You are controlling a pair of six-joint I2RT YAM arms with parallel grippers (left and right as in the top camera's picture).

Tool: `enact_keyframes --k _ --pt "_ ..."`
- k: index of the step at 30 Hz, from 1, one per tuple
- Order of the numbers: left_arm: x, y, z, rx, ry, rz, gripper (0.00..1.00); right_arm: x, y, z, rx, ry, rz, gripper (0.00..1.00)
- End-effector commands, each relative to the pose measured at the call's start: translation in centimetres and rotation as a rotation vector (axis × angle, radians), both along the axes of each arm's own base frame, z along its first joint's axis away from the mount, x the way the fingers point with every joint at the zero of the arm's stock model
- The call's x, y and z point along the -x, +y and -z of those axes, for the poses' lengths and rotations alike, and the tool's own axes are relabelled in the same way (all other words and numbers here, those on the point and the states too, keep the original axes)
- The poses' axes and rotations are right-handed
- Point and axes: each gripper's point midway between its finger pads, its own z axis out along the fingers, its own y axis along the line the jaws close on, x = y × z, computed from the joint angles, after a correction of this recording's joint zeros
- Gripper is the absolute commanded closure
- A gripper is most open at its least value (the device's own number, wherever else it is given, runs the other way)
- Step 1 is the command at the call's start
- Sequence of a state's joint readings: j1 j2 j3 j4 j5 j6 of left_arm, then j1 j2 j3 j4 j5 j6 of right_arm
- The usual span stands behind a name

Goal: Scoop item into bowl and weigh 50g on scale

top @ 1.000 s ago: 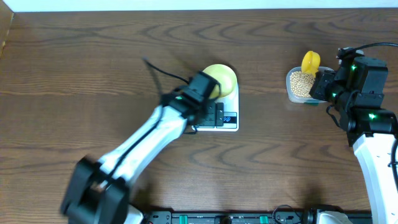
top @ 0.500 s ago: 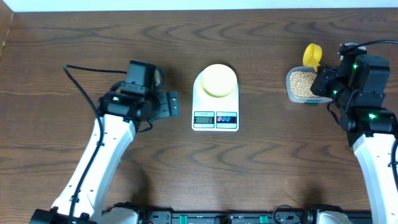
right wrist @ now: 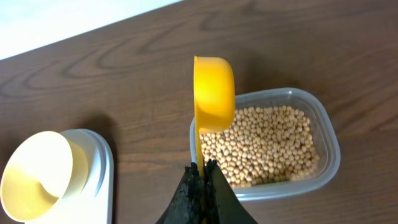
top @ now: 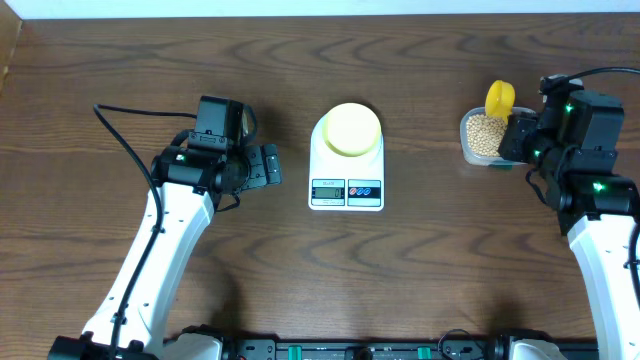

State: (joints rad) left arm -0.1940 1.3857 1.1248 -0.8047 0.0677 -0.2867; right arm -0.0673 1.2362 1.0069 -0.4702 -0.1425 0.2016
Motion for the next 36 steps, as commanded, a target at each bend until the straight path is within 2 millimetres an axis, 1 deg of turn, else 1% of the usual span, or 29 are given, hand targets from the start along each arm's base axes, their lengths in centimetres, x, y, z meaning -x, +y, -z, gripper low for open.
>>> enact_keyframes --k 1,10,23,30,36 --pt "0.0 0.5 0.3 -0.027 0.008 0.004 0.04 -0.1 -0.1 -0.5 -0.03 -0.007 0.021 0.99" --pt "0.0 0.5 0.3 -0.027 0.008 0.004 0.04 -0.2 -0.5 -0.5 -0.039 -0.008 0.049 0.99" --pt "0.0 0.5 0.3 -0.027 0.008 0.004 0.04 -0.2 -0.6 -0.5 -0.038 -0.008 0.053 0.99" --pt "0.0 0.5 0.3 -0.027 0.007 0.003 0.04 -0.2 -1.8 -0.5 -0.034 -0.008 0.088 0.99" --pt "0.0 0.5 0.3 -0.027 0.008 0.004 0.04 -0.2 -1.9 -0.5 -0.034 -0.008 0.091 0.99"
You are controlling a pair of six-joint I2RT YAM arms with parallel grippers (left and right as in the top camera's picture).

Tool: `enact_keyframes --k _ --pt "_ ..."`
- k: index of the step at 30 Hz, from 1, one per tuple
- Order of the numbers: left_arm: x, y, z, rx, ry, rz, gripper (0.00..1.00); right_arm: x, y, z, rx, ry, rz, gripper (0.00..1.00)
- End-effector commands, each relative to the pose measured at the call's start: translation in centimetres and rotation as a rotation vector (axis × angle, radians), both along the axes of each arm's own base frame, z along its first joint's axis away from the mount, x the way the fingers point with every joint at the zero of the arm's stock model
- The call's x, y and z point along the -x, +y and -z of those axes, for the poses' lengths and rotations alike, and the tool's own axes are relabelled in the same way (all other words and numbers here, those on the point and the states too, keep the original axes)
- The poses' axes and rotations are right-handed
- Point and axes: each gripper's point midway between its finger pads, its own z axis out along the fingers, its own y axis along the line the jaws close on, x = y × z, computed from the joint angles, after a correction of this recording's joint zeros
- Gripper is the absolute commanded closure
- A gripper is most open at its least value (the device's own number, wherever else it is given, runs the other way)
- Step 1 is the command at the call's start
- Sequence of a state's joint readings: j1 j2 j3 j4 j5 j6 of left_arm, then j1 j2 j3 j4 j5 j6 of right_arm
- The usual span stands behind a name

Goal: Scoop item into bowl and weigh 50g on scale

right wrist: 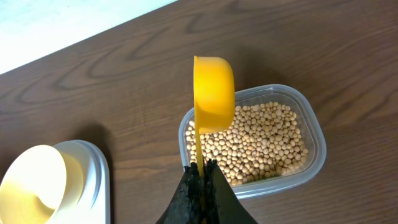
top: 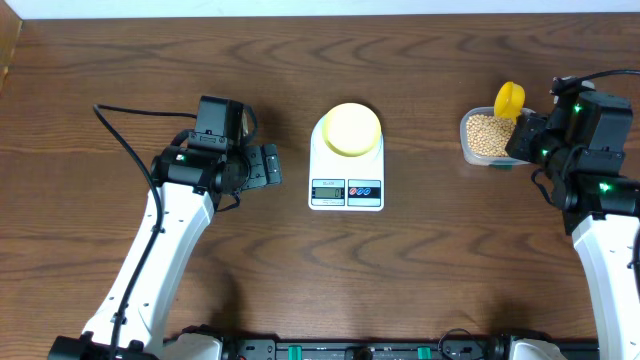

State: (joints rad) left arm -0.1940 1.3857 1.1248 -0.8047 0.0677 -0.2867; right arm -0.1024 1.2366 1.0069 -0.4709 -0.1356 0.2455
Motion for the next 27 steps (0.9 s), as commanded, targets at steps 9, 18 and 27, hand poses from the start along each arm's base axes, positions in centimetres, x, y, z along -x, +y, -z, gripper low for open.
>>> enact_keyframes --k 9,18,27 --pt "0.05 0.48 0.35 -0.027 0.008 0.004 0.04 -0.19 -0.51 -0.53 -0.004 -0.013 0.022 0.99" --pt "0.05 0.48 0.35 -0.027 0.008 0.004 0.04 0.21 -0.47 -0.05 -0.003 0.013 0.02 0.99" --pt "0.05 0.48 0.35 -0.027 0.008 0.004 0.04 0.59 -0.42 0.38 -0.006 0.036 0.02 0.99"
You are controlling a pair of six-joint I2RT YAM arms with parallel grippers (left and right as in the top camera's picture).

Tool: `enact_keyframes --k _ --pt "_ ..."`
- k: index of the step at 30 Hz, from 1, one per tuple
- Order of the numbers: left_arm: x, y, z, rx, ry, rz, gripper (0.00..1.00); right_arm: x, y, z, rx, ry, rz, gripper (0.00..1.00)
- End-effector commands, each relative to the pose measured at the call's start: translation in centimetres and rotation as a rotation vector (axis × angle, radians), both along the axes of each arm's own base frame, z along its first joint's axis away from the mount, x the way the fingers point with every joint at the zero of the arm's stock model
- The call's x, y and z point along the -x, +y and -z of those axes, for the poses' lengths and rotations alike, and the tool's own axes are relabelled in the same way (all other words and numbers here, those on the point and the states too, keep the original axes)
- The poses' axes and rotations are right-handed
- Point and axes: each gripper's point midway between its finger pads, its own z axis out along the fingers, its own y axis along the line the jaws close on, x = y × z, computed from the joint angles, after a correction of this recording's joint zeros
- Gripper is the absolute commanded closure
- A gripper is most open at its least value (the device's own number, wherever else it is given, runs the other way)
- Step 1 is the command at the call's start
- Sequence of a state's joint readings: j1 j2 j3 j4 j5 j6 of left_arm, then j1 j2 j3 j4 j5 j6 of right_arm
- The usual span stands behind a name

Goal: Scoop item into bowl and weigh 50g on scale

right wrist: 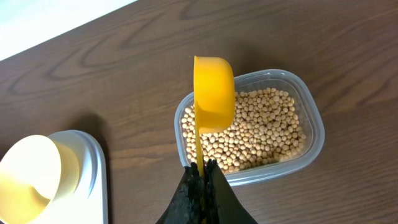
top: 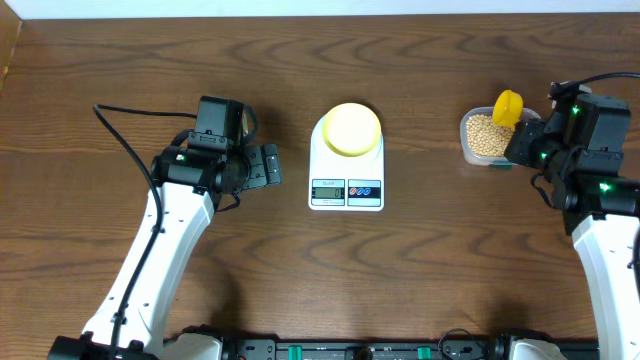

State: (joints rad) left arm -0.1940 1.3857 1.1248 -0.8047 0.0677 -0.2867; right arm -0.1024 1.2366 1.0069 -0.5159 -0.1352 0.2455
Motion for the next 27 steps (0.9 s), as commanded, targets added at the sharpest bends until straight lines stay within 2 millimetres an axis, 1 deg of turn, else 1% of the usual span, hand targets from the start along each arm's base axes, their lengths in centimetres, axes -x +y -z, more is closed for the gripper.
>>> enact_keyframes --k 1,12,14,16,17,19,27 --pt "0.0 0.5 0.3 -0.027 0.008 0.004 0.04 -0.1 -0.5 -0.4 -0.001 -0.009 0.02 0.99" --pt "0.0 0.5 0.3 -0.027 0.007 0.003 0.04 -0.2 -0.5 -0.5 -0.001 -0.011 0.02 0.99" --pt "0.0 0.5 0.3 -0.027 0.008 0.004 0.04 -0.4 -0.5 -0.8 0.0 -0.028 0.02 0.99" --pt "0.0 0.5 0.3 -0.027 0.008 0.004 0.04 -1.1 -0.6 -1.5 -0.005 -0.066 0.028 0.99" --pt "0.0 0.5 0.3 -0.027 0.008 0.004 0.04 -1.6 -0.6 -2.2 -0.004 -0.103 0.029 0.99" --pt "0.0 0.5 0.3 -0.027 0.007 0.003 0.04 -2.0 -0.7 -2.8 -0.001 -0.133 0.029 0.99" --pt "0.0 0.5 0.3 -0.027 0.008 0.004 0.04 -2.1 -0.5 -3.0 -0.008 -0.141 0.02 0.99"
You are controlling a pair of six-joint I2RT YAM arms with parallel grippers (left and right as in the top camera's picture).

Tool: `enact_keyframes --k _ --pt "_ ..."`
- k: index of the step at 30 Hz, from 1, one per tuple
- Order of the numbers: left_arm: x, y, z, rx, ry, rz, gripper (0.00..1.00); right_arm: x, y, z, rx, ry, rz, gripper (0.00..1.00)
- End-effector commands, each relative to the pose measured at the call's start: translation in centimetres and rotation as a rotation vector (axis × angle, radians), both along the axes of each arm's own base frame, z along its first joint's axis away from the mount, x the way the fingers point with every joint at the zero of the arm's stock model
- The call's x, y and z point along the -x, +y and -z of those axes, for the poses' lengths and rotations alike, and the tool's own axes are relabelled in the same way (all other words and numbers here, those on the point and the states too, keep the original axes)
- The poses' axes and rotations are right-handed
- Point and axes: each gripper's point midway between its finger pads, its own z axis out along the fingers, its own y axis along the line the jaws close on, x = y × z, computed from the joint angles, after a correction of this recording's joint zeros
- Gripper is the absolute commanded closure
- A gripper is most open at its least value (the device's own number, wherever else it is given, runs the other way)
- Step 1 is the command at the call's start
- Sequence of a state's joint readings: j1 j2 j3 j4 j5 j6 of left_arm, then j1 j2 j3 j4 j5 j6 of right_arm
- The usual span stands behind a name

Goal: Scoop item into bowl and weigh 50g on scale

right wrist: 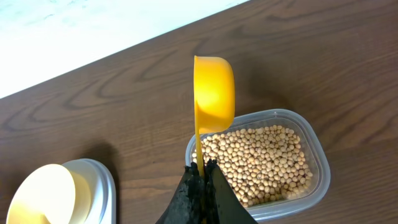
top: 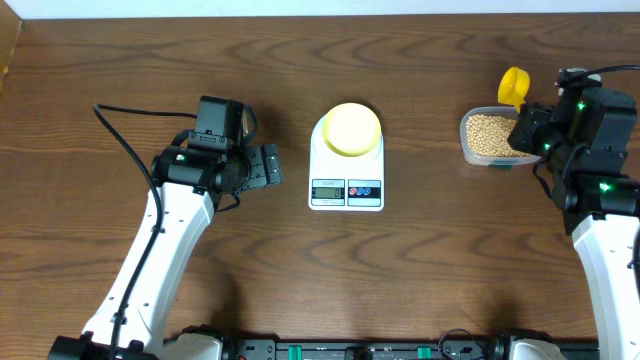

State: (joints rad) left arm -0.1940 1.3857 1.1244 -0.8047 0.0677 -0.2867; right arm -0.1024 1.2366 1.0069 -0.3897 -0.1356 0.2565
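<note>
A yellow measuring scoop (right wrist: 213,93) stands out from my right gripper (right wrist: 201,169), which is shut on its thin handle; the cup is turned on its side and sits above the far rim of a clear tub of soybeans (right wrist: 261,162). From overhead the scoop (top: 514,86) shows past the tub (top: 487,136) at the right. A pale yellow bowl (top: 351,127) rests on the white scale (top: 346,185) at mid-table, also at the lower left of the wrist view as the bowl (right wrist: 46,196). My left gripper (top: 272,166) hangs left of the scale, and whether it is open or shut is not clear.
The dark wood table (top: 420,260) ends at a white far edge (right wrist: 74,37). A black cable (top: 125,125) loops behind the left arm.
My right gripper with the scoop has moved back and up; the scoop cup now sits beyond the tub's far rim instead of over the beans. The left arm has not moved.
Through all moments my right gripper stayed shut on the scoop handle, with the cup on its side. It was over the tub's left end, then over the beans, and now beyond the far rim. Bowl, scale and left arm stayed put.
</note>
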Motion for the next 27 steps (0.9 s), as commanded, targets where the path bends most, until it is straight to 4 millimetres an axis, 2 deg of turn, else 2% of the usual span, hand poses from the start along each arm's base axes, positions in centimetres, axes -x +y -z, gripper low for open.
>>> enact_keyframes --k 1,16,18,24,27 --pt "0.0 0.5 0.3 -0.027 0.007 0.004 0.04 -0.2 -0.3 -0.7 -0.012 -0.019 0.012 0.99" --pt "0.0 0.5 0.3 -0.027 0.007 0.004 0.04 -0.8 -0.3 -1.6 0.023 -0.066 -0.013 0.99" --pt "0.0 0.5 0.3 -0.027 0.007 0.004 0.04 -0.8 0.3 -1.7 0.006 -0.069 -0.039 0.99" --pt "0.0 0.5 0.3 -0.027 0.007 0.004 0.04 -0.4 4.1 -2.5 -0.12 -0.095 -0.233 0.99" --pt "-0.9 0.3 -0.1 -0.019 -0.033 0.003 0.04 -0.3 4.4 -2.5 -0.13 -0.095 -0.248 0.99"
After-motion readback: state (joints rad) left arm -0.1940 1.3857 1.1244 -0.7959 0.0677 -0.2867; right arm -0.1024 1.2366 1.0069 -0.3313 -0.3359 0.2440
